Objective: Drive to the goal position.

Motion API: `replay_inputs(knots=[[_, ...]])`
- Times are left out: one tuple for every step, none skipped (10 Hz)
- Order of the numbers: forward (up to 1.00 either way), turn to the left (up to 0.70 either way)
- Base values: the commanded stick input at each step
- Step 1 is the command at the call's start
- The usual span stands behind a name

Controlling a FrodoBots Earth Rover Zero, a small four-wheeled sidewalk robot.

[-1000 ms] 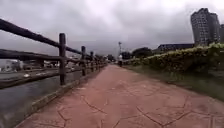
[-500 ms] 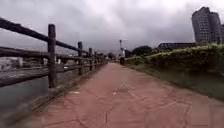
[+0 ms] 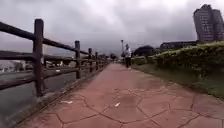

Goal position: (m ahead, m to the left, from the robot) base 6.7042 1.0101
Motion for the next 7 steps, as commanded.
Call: replay_inputs(knots=[[1.00, 0.00], [1.00, 0.00], [1.00, 0.00], [1.00, 0.00], [1.00, 0.00], [1.00, 0.00], [1.00, 0.00]])
